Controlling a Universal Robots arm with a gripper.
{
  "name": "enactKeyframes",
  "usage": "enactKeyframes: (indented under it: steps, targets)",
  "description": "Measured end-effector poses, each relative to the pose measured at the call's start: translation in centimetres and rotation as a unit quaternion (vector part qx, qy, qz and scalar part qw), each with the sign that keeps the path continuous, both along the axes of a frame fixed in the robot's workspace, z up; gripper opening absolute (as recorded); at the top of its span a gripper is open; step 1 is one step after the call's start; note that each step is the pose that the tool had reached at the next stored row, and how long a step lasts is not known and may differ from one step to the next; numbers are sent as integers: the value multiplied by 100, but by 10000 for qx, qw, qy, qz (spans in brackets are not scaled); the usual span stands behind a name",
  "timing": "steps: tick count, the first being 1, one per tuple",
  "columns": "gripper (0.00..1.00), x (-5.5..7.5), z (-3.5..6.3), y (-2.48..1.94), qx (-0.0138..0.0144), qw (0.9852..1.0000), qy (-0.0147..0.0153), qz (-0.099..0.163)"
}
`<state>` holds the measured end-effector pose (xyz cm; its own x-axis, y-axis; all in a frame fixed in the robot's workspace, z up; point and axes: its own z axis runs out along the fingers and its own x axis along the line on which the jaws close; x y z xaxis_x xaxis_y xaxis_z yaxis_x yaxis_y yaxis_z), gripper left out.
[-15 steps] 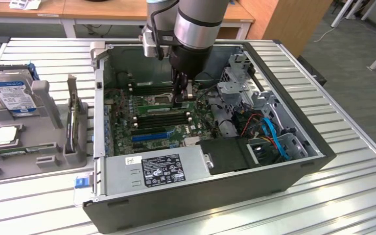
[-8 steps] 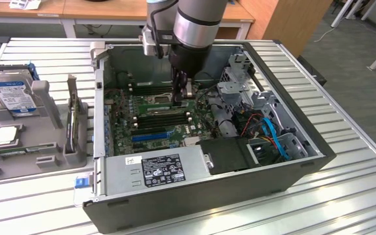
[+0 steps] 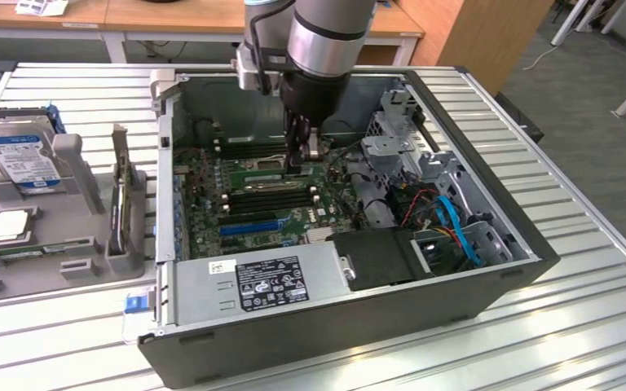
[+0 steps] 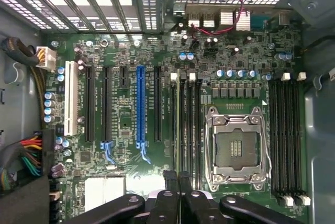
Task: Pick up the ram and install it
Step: 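Insert the ram into the slot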
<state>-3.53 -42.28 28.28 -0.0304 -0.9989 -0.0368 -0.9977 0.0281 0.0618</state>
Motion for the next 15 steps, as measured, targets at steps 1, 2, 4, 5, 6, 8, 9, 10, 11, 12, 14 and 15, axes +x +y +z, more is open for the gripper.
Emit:
enactKeyframes:
  steps: [1, 2, 4, 5, 6, 8, 9, 10, 11, 12, 14, 15]
  targets:
    - [12, 0, 0, 6, -1, 10000, 0, 0]
    - [12, 0, -1, 11, -1, 10000, 0, 0]
    - [12, 0, -3, 19, 0, 10000, 0, 0]
    - [12, 0, -3, 22, 0, 10000, 0, 0]
    - [12, 0, -3, 23, 0, 10000, 0, 0]
    - [12, 0, -4, 23, 0, 10000, 0, 0]
    - [12, 0, -3, 24, 0, 10000, 0, 0]
    - [12, 0, -3, 24, 0, 10000, 0, 0]
    - [12, 0, -4, 24, 0, 10000, 0, 0]
    - [12, 0, -8, 25, 1, 10000, 0, 0]
    - [12, 0, -23, 24, 2, 10000, 0, 0]
    - [12, 0, -33, 24, 3, 10000, 0, 0]
